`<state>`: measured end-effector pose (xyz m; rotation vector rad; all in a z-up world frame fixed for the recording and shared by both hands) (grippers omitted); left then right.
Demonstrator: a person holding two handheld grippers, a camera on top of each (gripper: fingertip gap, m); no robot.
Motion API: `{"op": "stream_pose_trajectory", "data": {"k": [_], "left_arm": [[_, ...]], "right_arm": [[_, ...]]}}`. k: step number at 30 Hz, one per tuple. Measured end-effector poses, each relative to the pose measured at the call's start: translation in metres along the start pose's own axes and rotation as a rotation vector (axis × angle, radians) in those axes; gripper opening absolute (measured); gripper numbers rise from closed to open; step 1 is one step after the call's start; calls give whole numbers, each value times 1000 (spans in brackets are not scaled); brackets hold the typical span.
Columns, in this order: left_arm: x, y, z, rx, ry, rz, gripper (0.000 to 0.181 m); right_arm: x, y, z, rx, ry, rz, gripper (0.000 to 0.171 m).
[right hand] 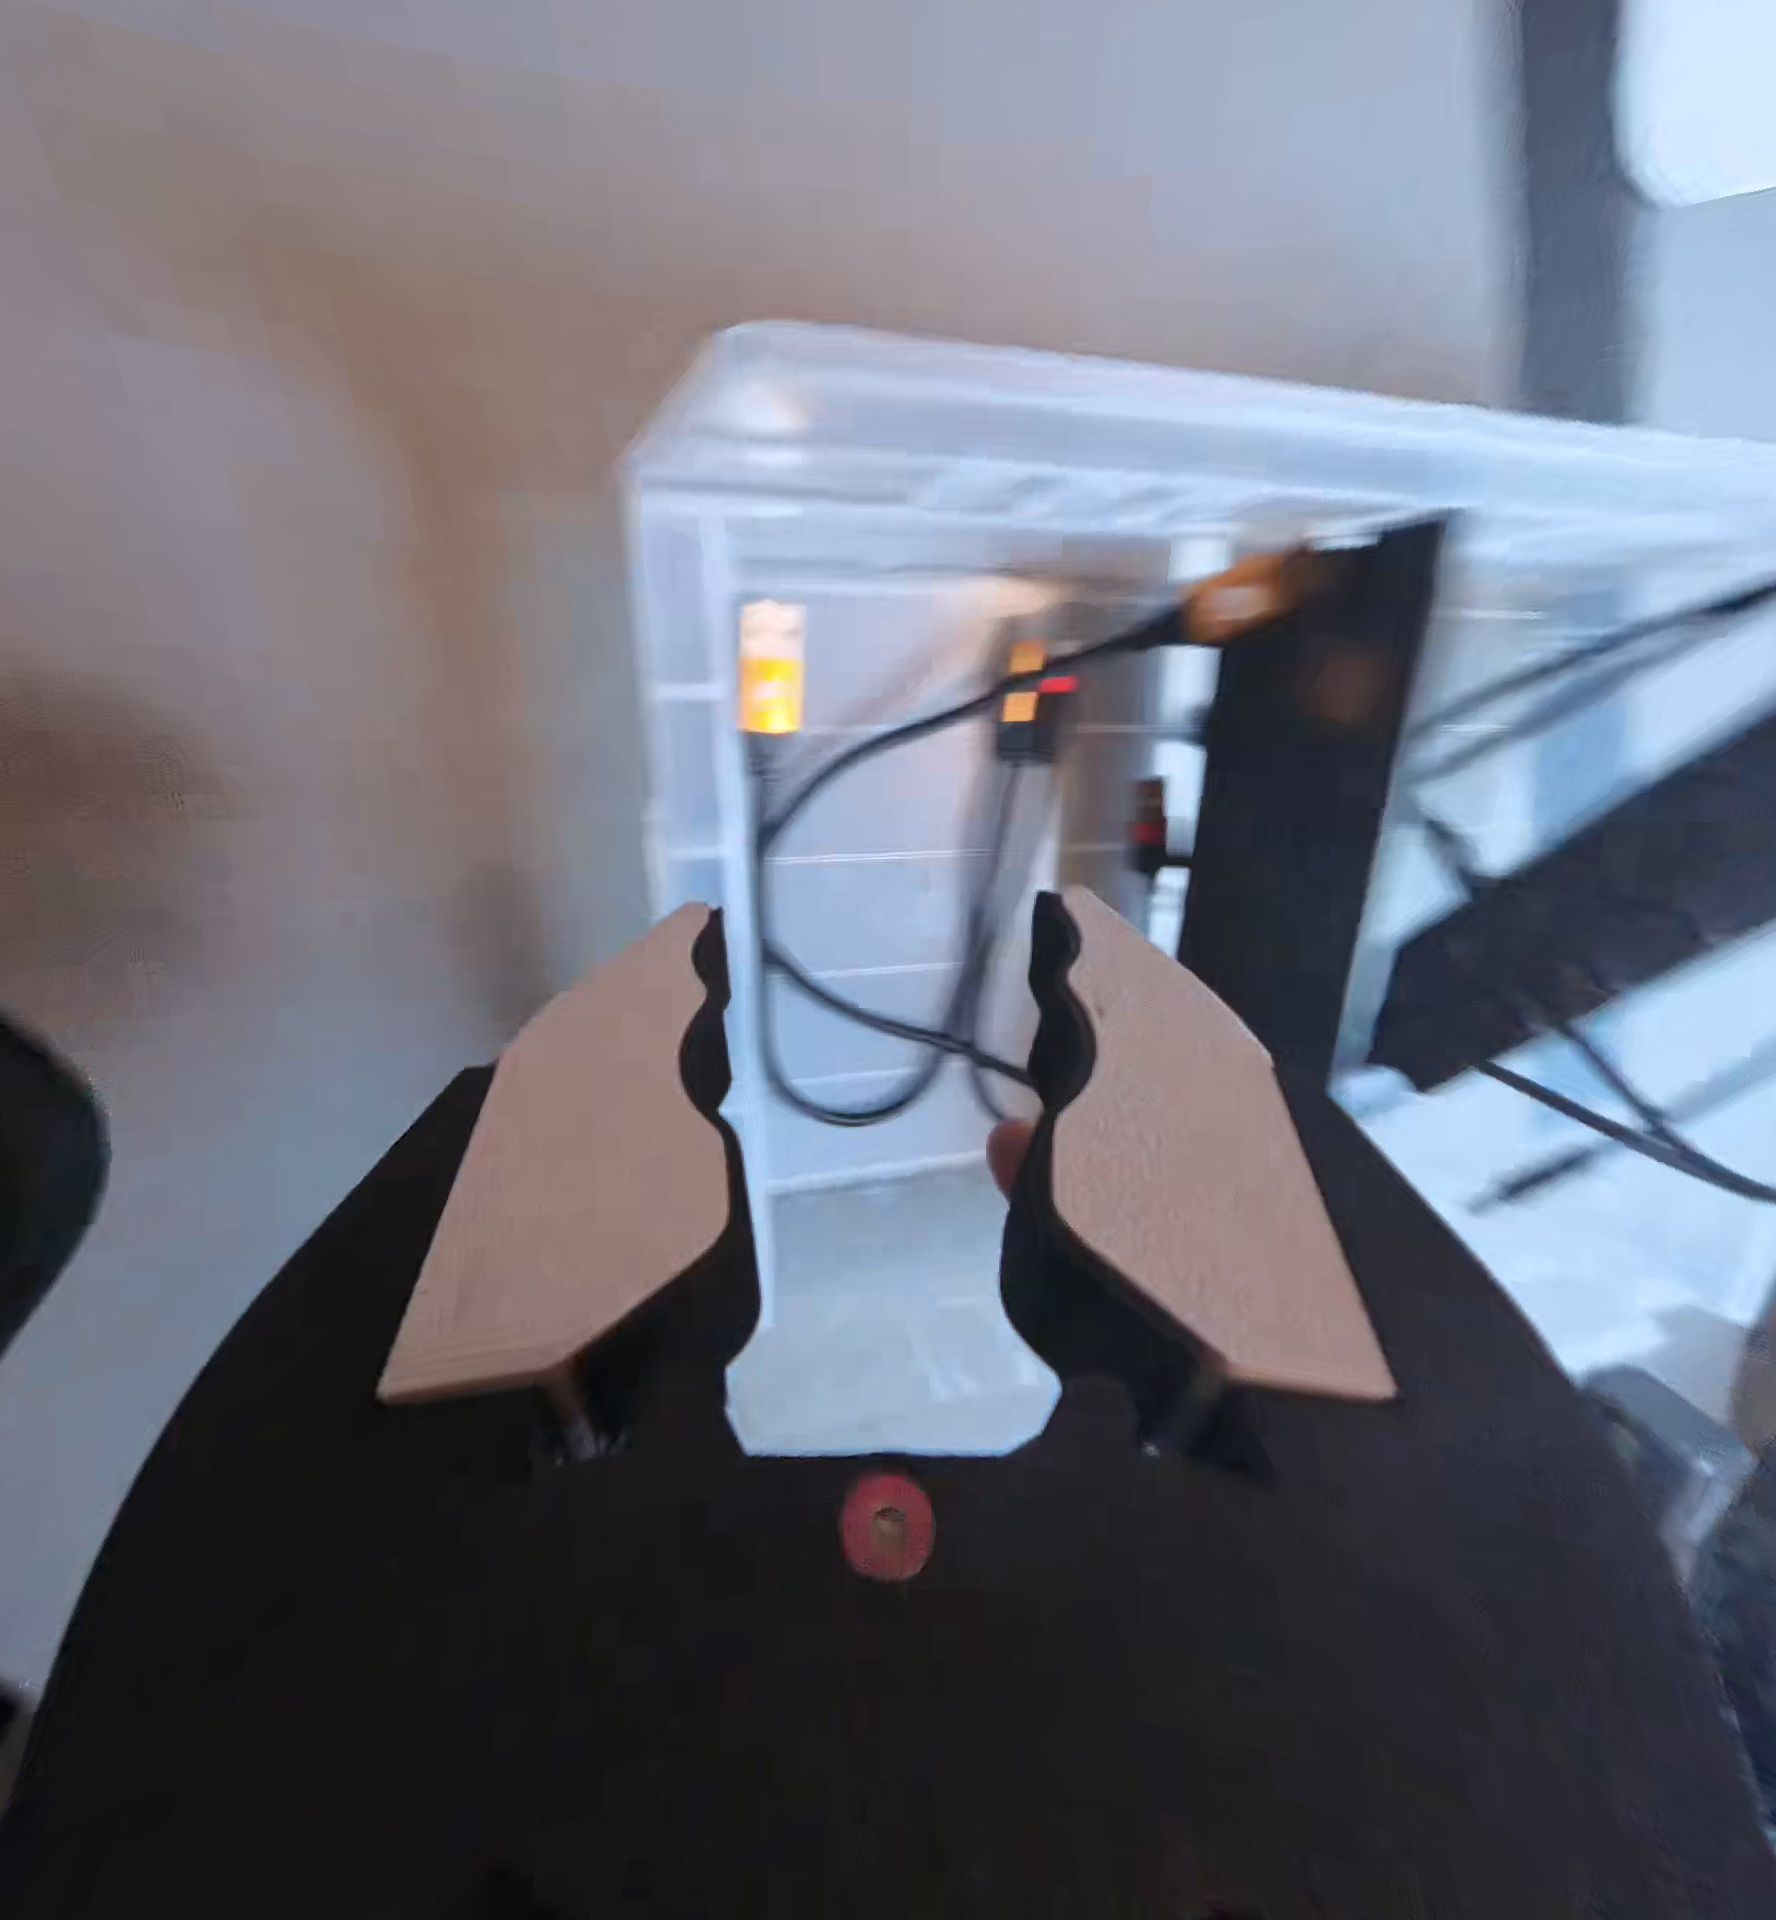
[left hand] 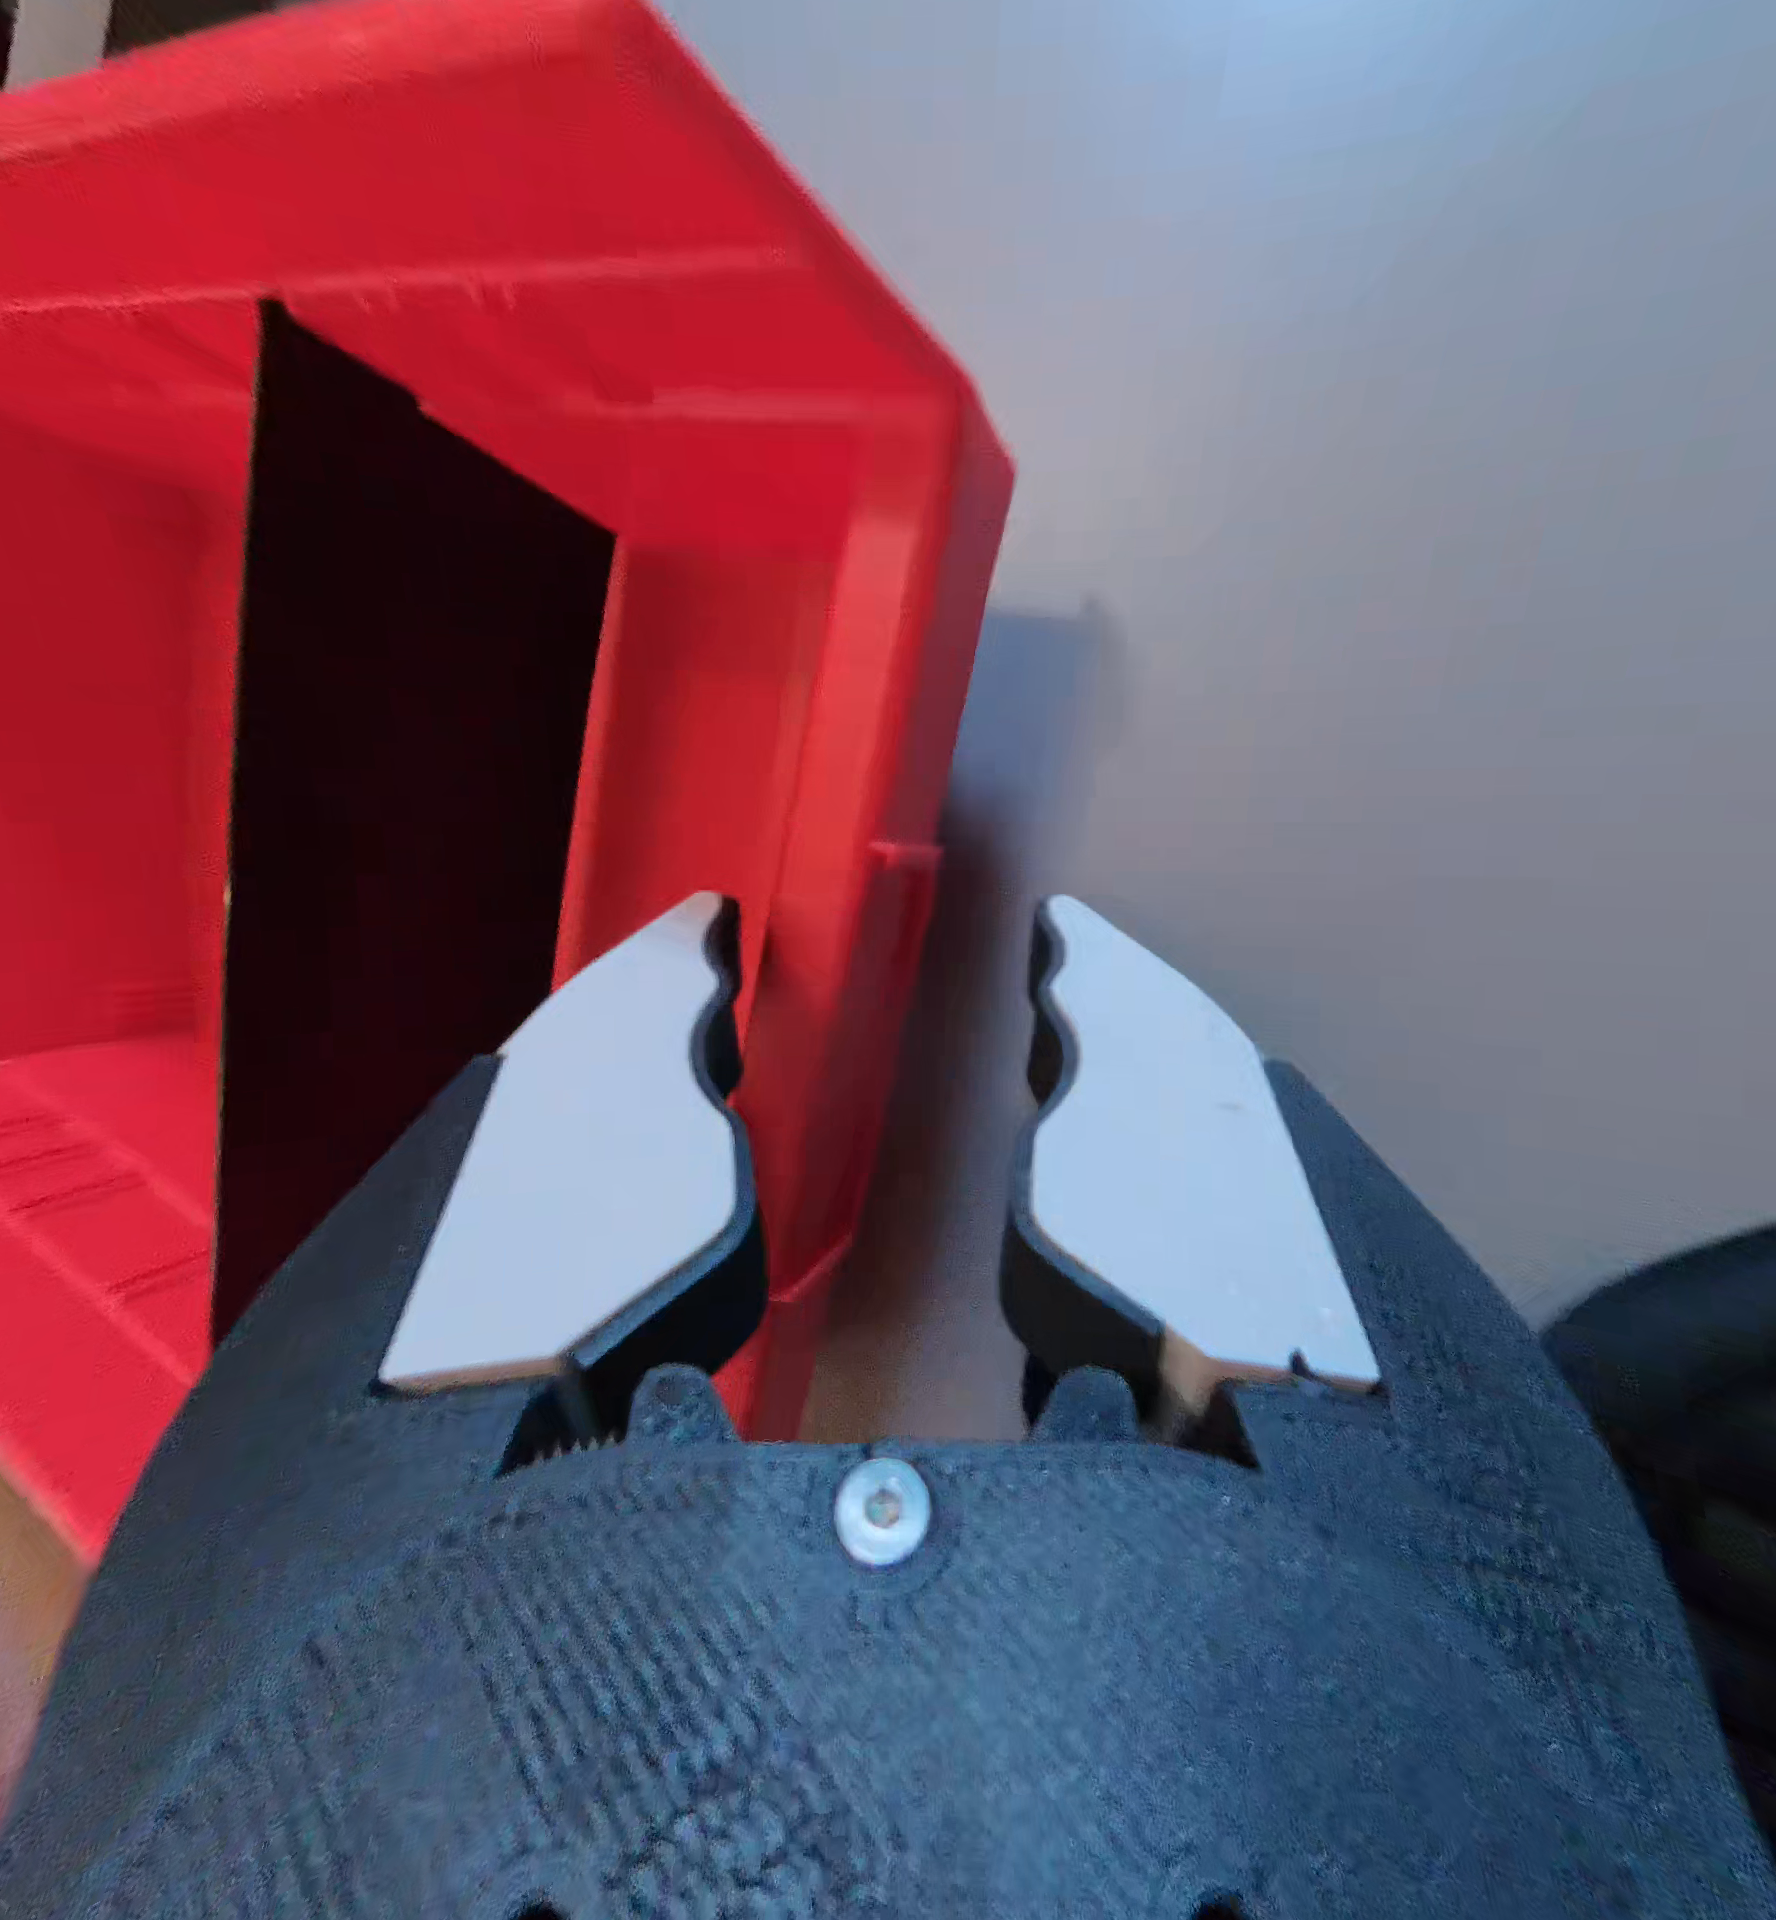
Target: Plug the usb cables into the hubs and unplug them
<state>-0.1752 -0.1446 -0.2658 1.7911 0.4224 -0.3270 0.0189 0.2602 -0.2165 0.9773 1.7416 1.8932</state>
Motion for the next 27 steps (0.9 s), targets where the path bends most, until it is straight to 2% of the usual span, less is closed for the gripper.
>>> {"op": "stream_pose_trajectory", "data": {"k": [1, 3, 5, 7, 10, 14, 17, 20, 22, 24, 27], "left_arm": [[-5, -5, 3, -34, -30, -52, 41], [-9, -15, -3, -39, -119, -128, 32], [-9, -19, -16, -1, -161, -165, 31], [-2, -21, -32, 32, -121, -115, 30], [15, -20, -57, 74, -207, -106, 30], [52, -16, -110, 193, -383, -66, 31], [75, -13, -149, 313, -495, -55, 32], [72, 7, -160, 363, -441, -80, 42], [77, 36, -158, 478, -332, -3, 40], [94, 66, -152, 573, -179, 163, 42], [141, 104, -141, 635, 79, 503, 50]], "right_arm": [[-17, -17, 2, -57, 41, -30, 55], [-33, -44, 3, -128, 109, -3, 41], [-32, -48, 1, -149, 148, 98, 29], [-49, -45, -7, -113, 178, 81, 29], [-91, -35, -22, -60, 251, 65, 29], [-151, -19, -49, 25, 350, 107, 31], [-199, 12, -76, 227, 395, 141, 34], [-232, 73, -86, 548, 247, 63, 41], [-224, 106, -71, 716, 44, 73, 38], [-190, 115, -37, 778, -226, 202, 35], [-147, 89, 31, 720, -614, 379, 39]]}}
Point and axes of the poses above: each gripper's, where its closed fingertips meet, y back along the fingers, z out of its underside, x = y × z across the jaws, the point moved 1 cm from there along y, back along the fingers, and after that the axes turned 10 degrees about -x, right-handed, at the moved point
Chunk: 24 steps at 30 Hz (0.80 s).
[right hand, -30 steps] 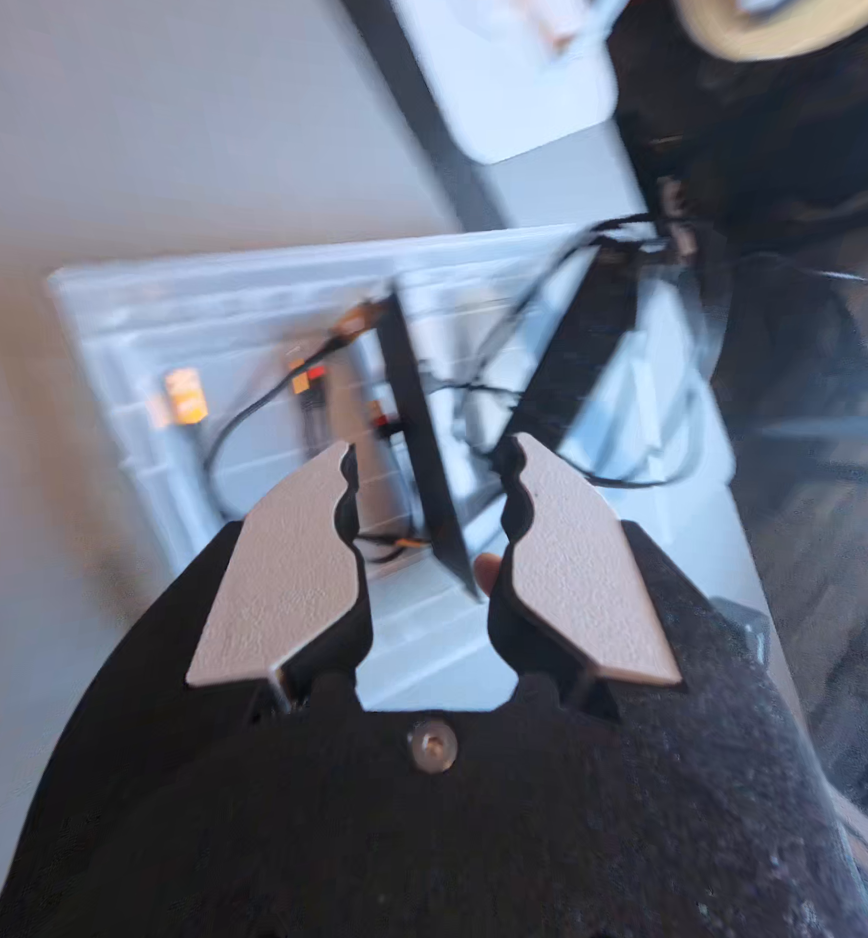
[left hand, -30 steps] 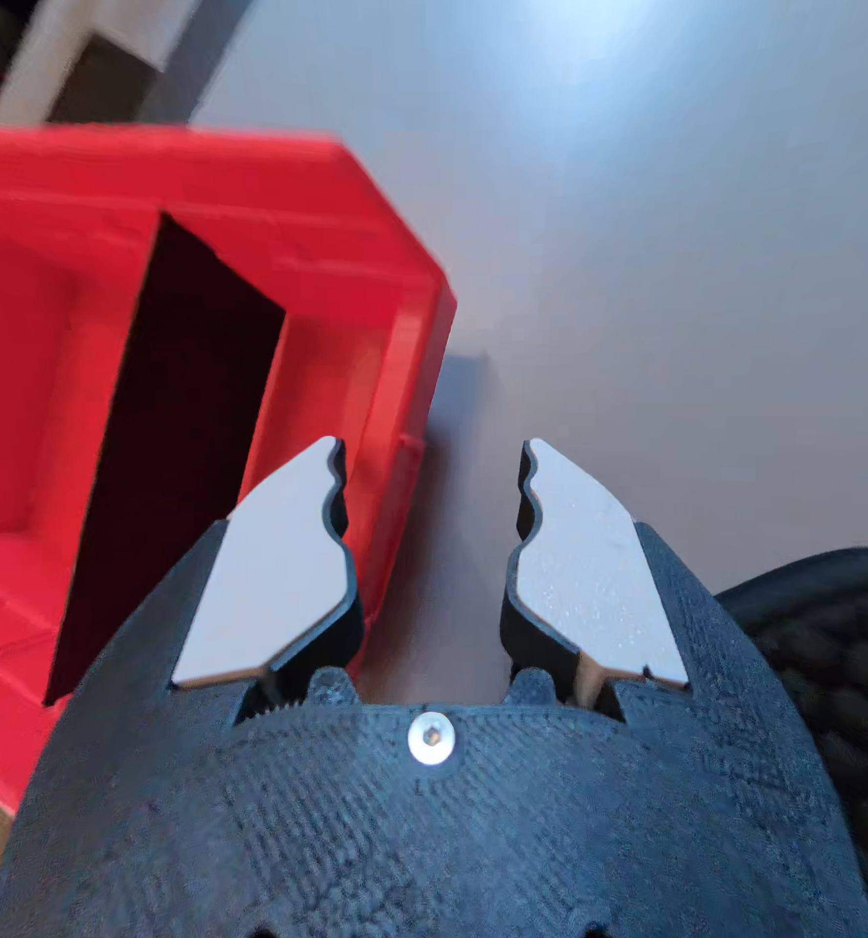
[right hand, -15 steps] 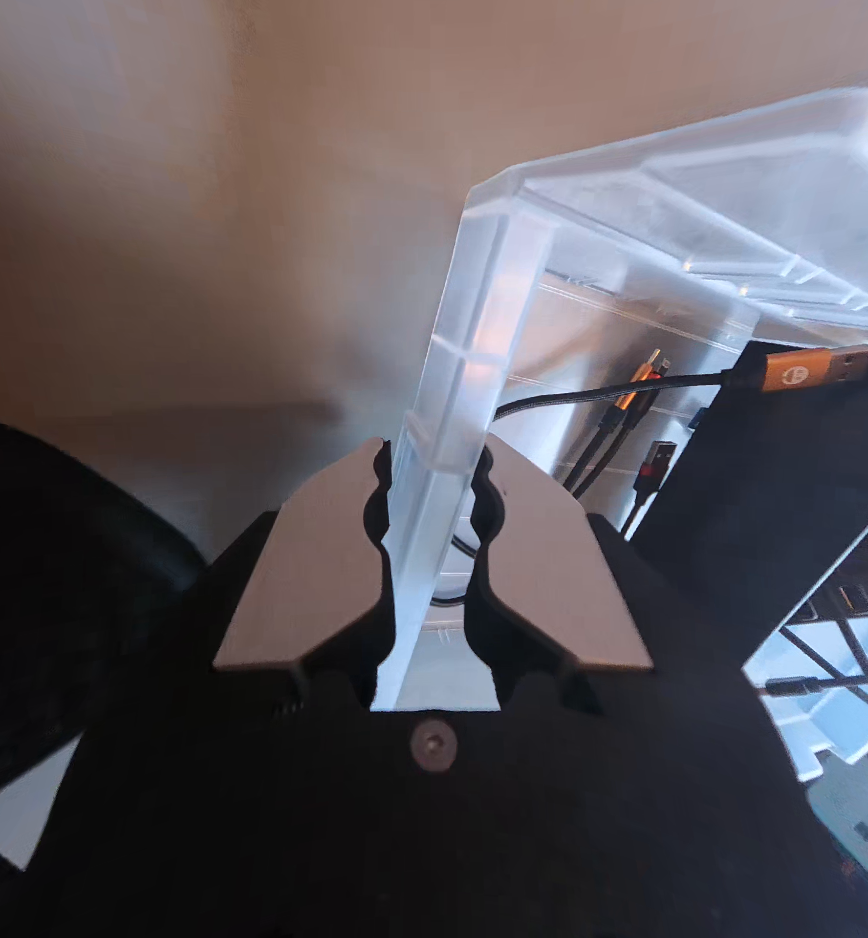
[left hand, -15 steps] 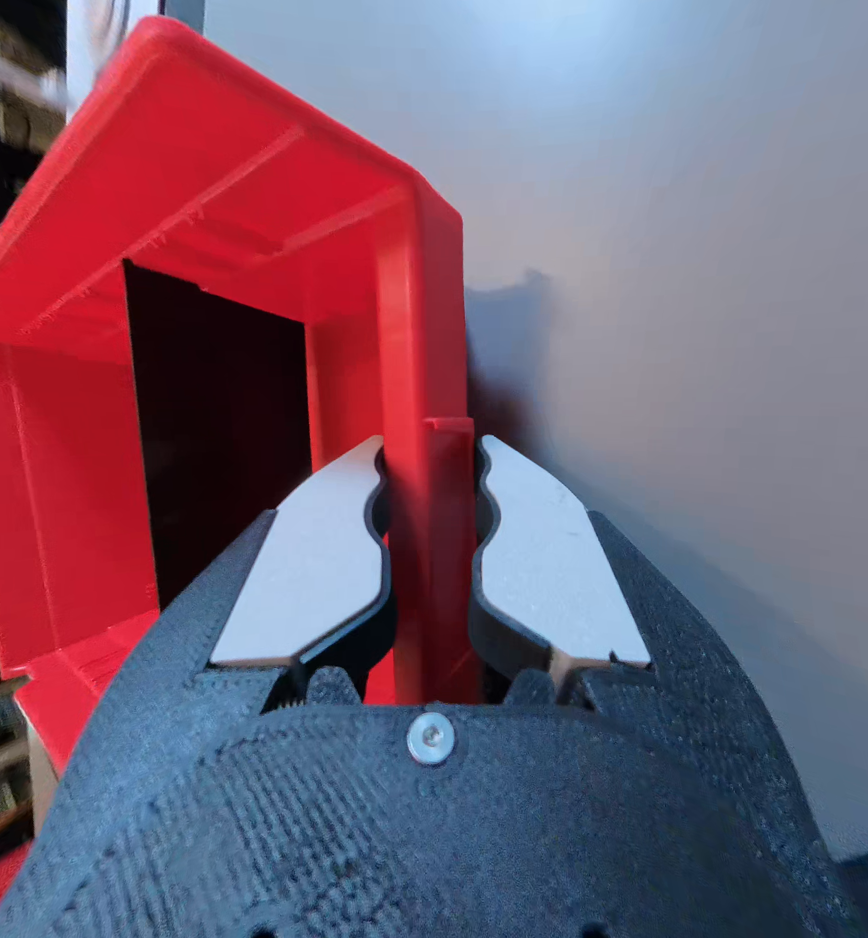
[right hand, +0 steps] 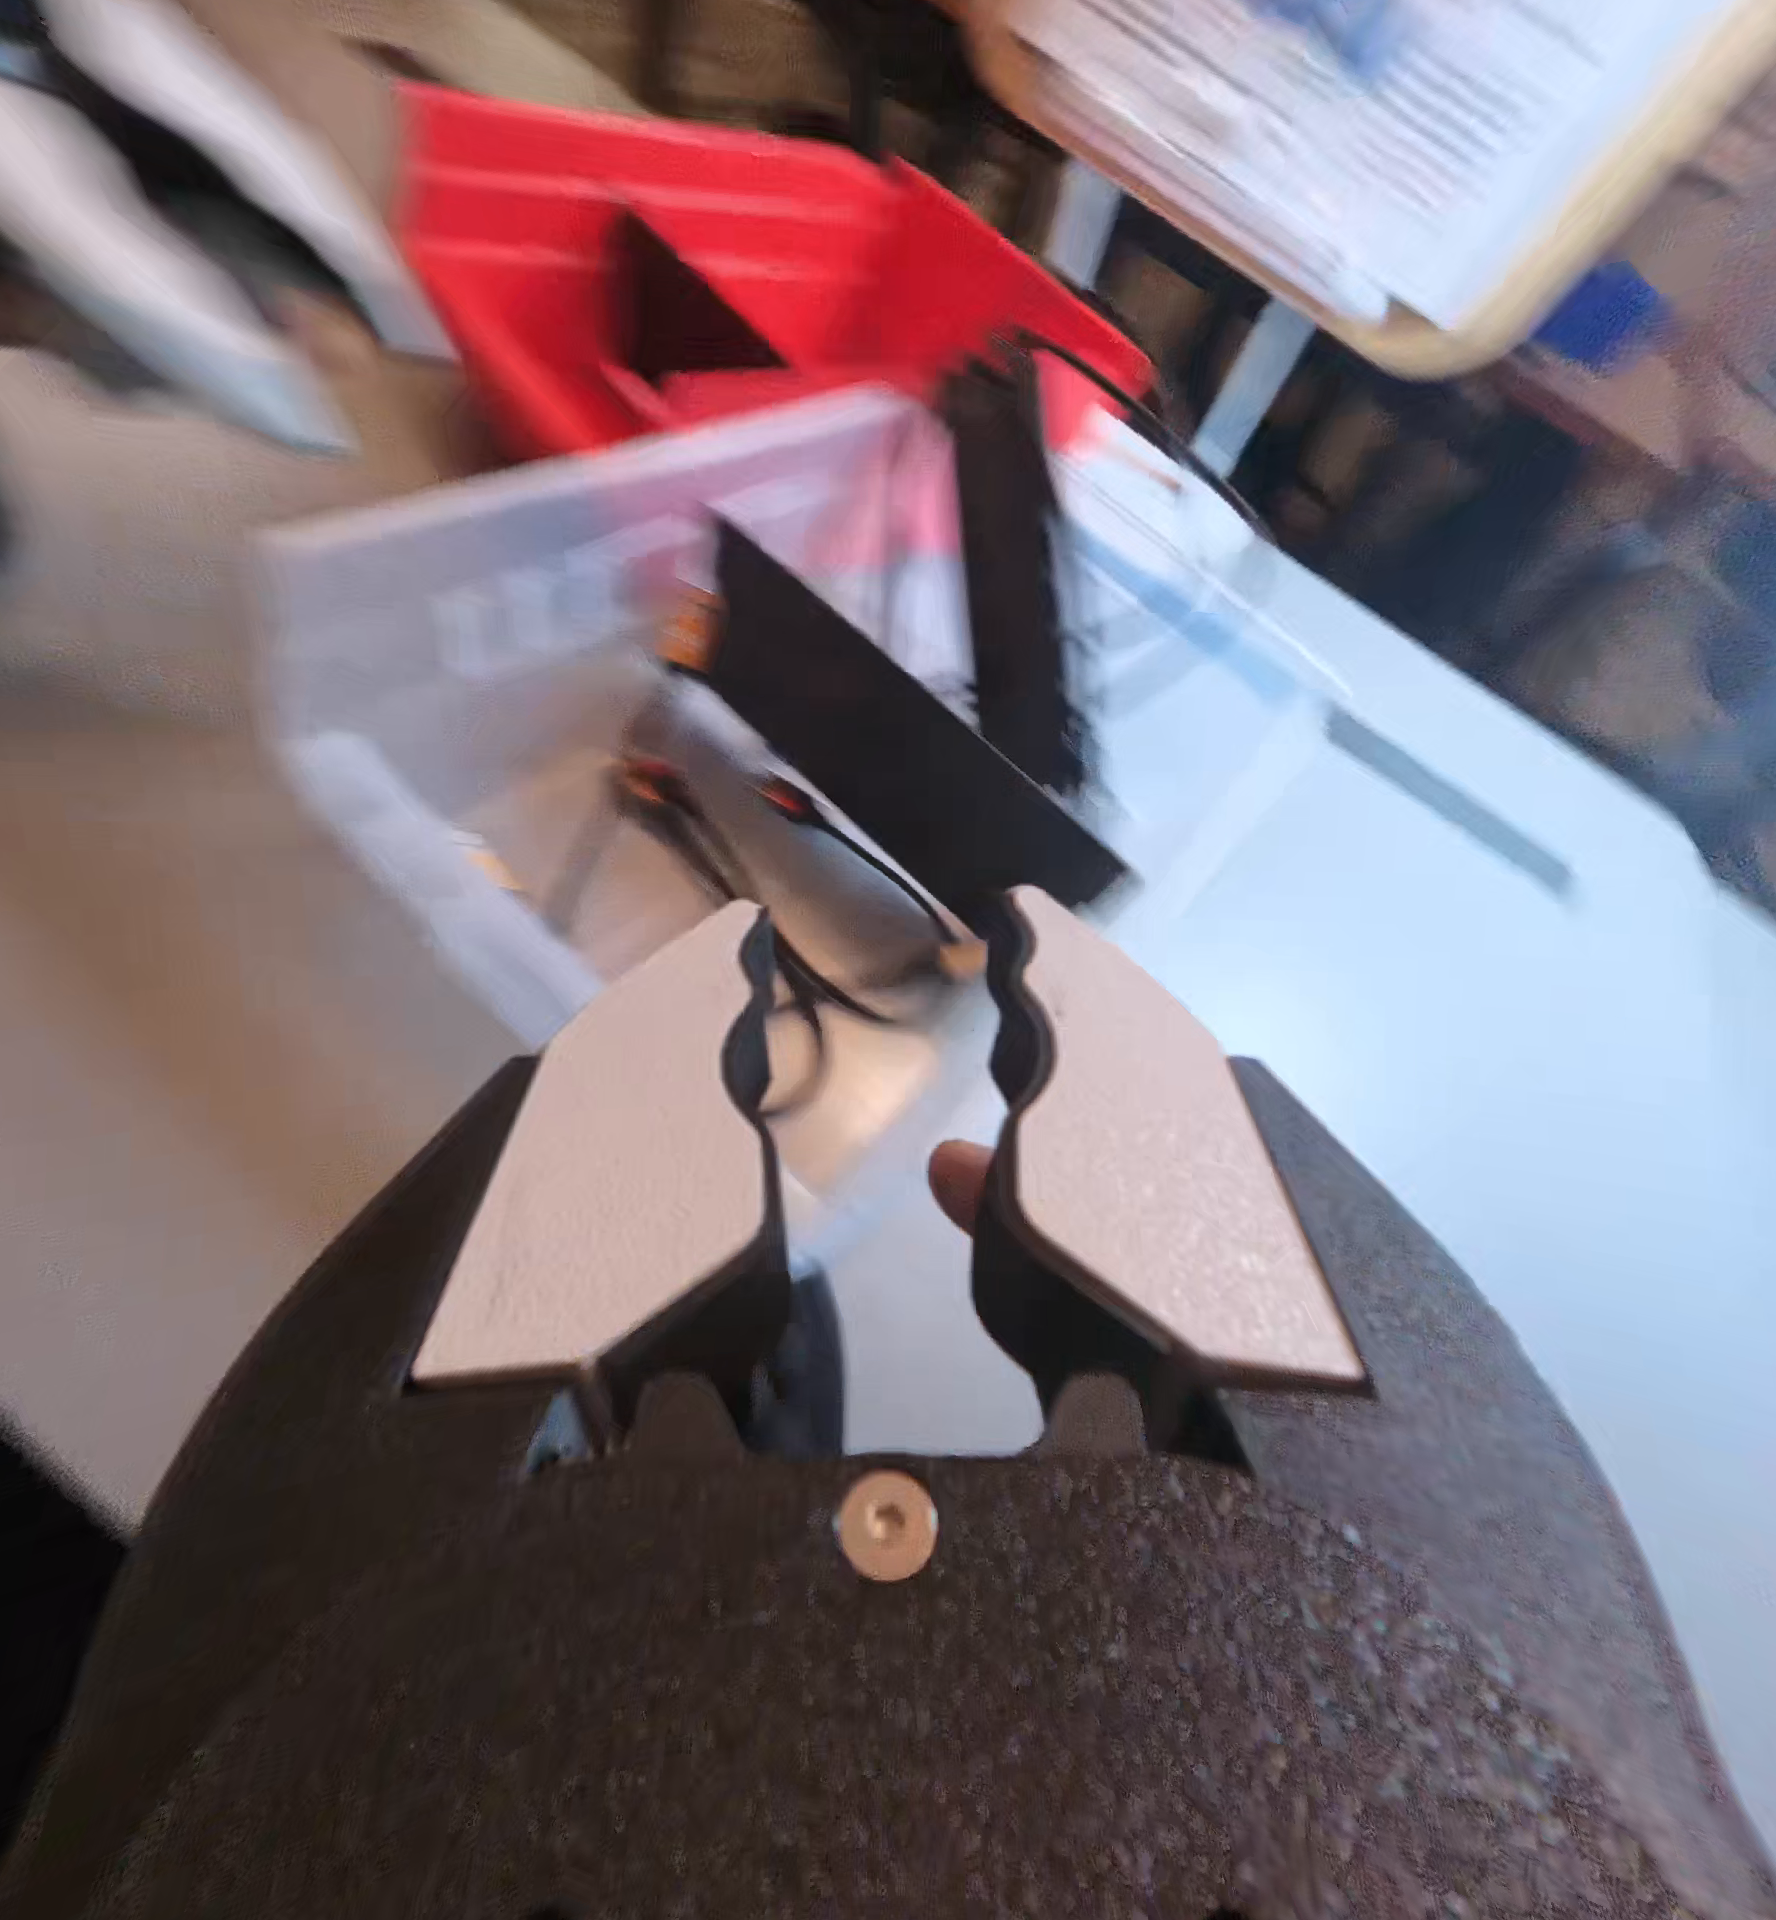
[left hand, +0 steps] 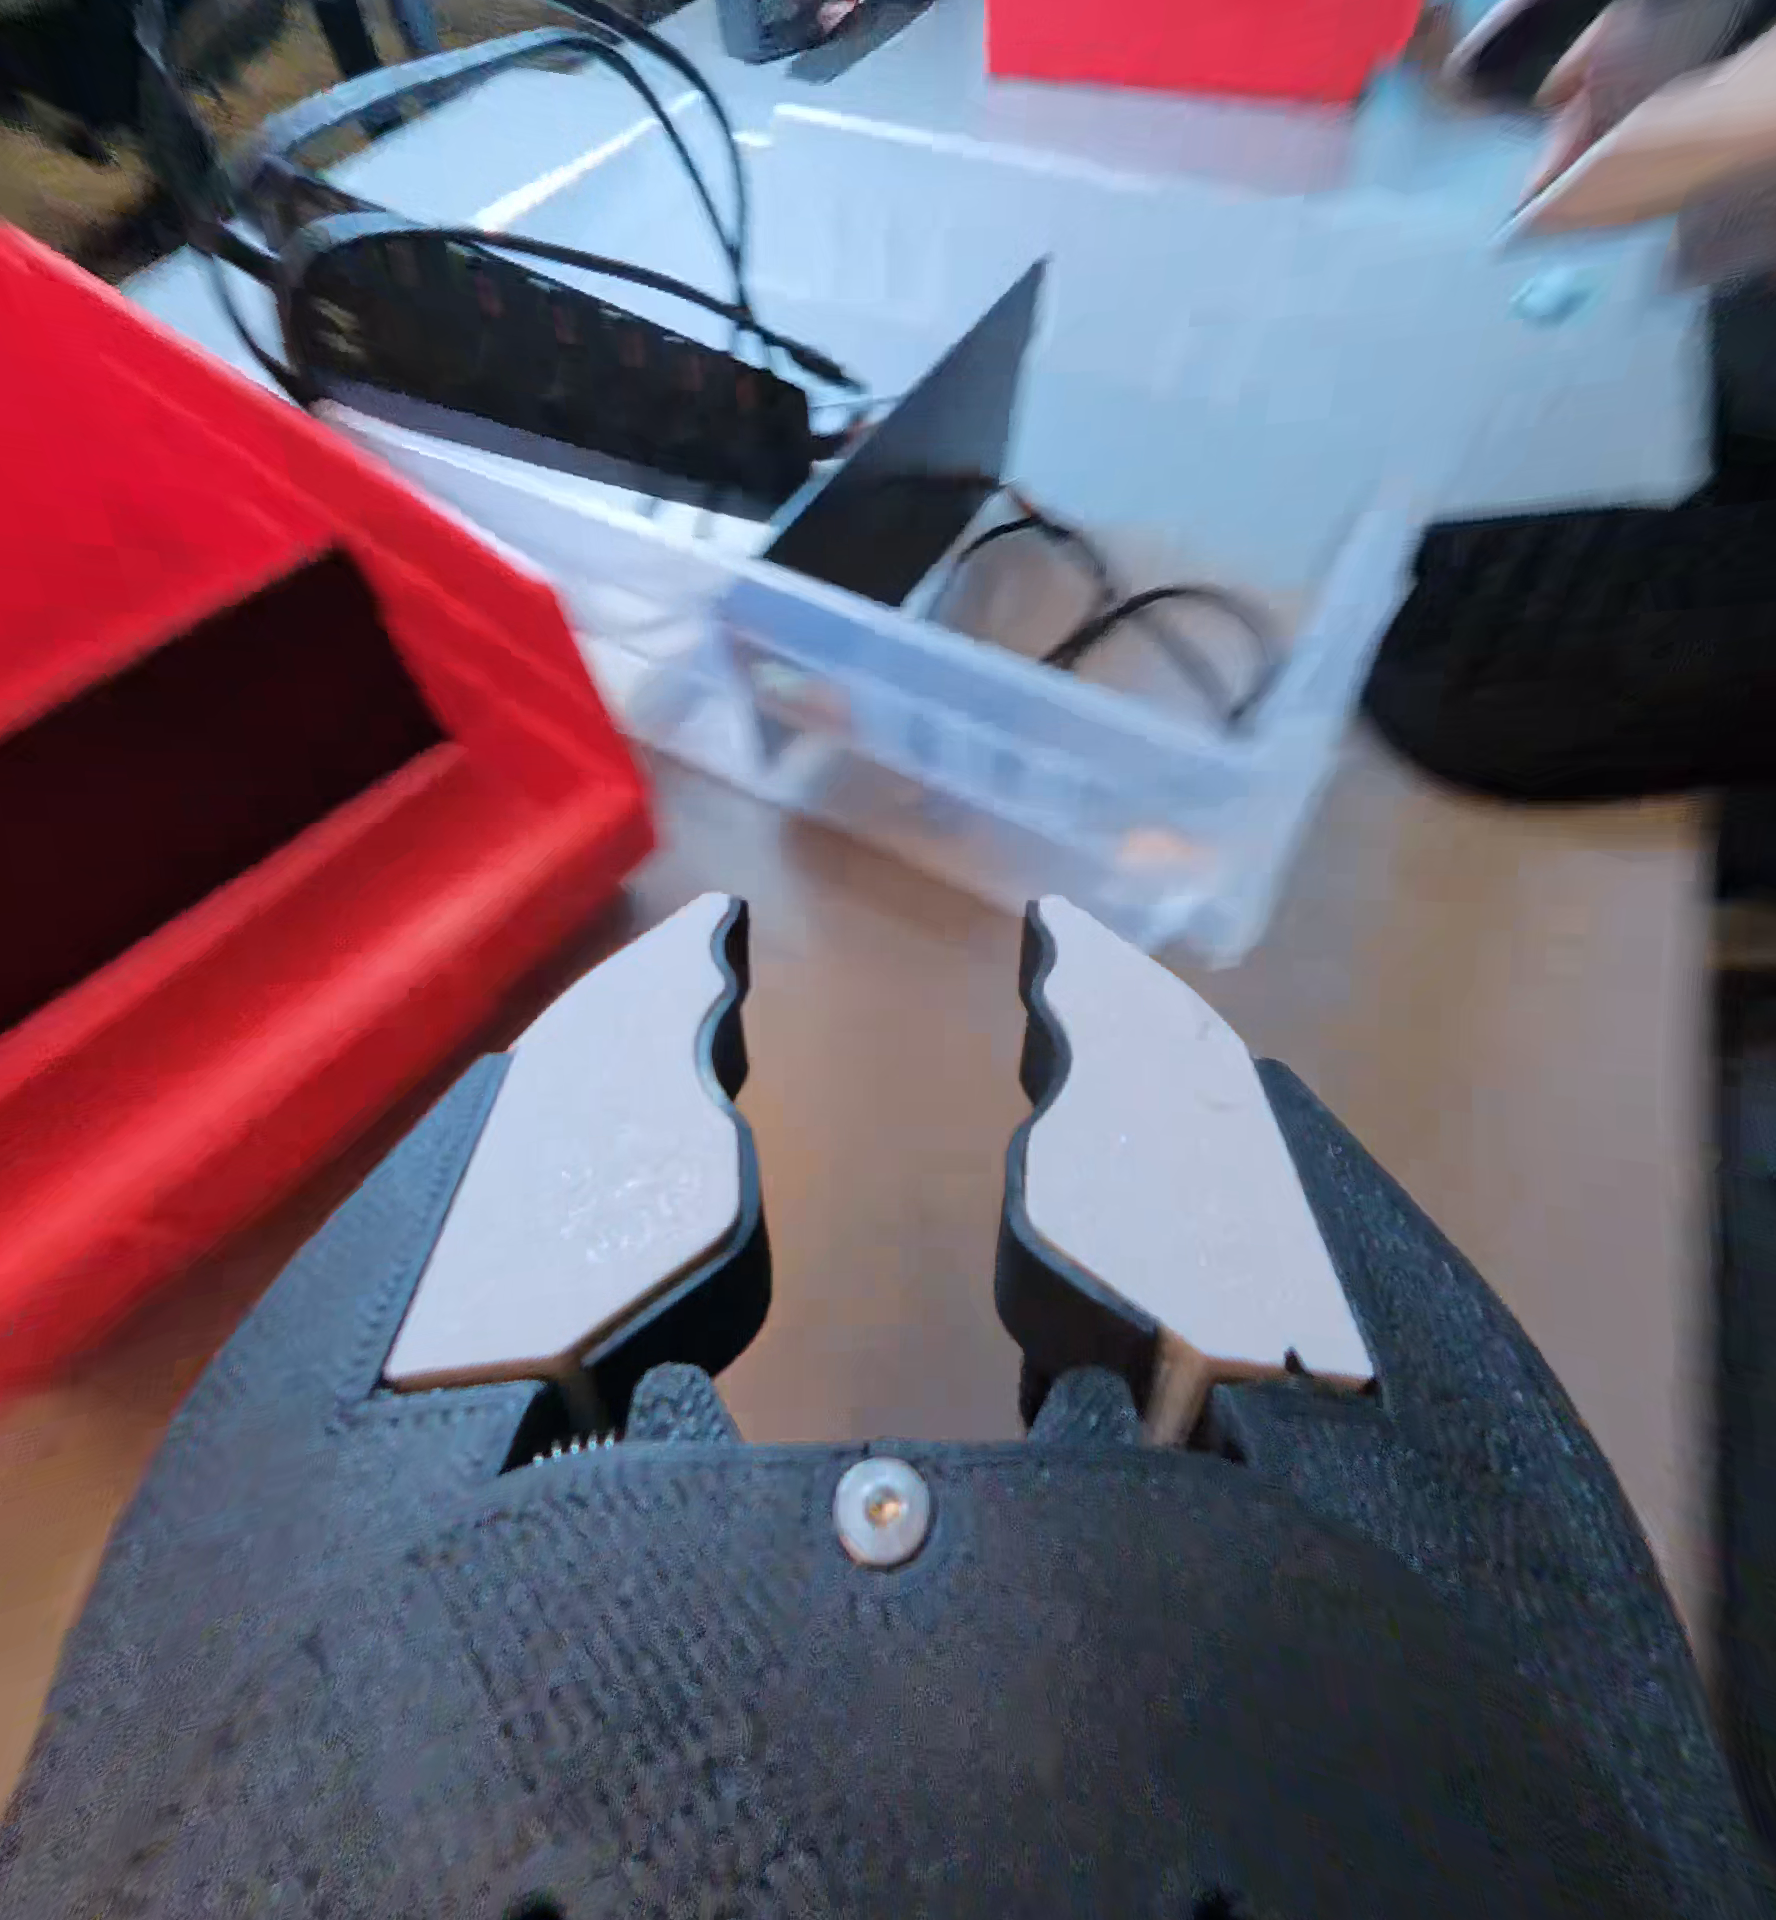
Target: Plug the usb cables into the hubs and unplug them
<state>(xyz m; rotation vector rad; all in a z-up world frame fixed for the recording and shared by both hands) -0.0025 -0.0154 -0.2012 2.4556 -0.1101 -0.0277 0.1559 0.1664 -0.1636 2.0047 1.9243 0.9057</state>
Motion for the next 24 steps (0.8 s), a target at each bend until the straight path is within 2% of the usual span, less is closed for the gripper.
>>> {"op": "stream_pose_trajectory", "data": {"k": [3, 6, 8, 11, 14, 19, 24], "left_arm": [[48, -9, 0, 75, 199, 77, 58], [57, -40, -3, 110, 308, -40, 62], [53, -62, -8, 121, 347, -100, 55], [39, -77, -11, 71, 270, -237, 41], [40, -82, -15, 13, 210, -265, 34], [49, -69, -29, 41, 48, -348, 22], [59, -19, -67, 194, -9, -401, 17]], "right_arm": [[18, -18, 42, -41, -224, 39, 58], [12, -44, 55, -66, -338, -13, 59], [3, -55, 49, -63, -375, -81, 46], [15, -54, 45, -37, -358, 50, 19], [18, -45, 49, -22, -326, 132, 15], [13, -9, 40, 56, -297, 196, 17], [9, 42, -6, 177, -232, 226, 19]]}}
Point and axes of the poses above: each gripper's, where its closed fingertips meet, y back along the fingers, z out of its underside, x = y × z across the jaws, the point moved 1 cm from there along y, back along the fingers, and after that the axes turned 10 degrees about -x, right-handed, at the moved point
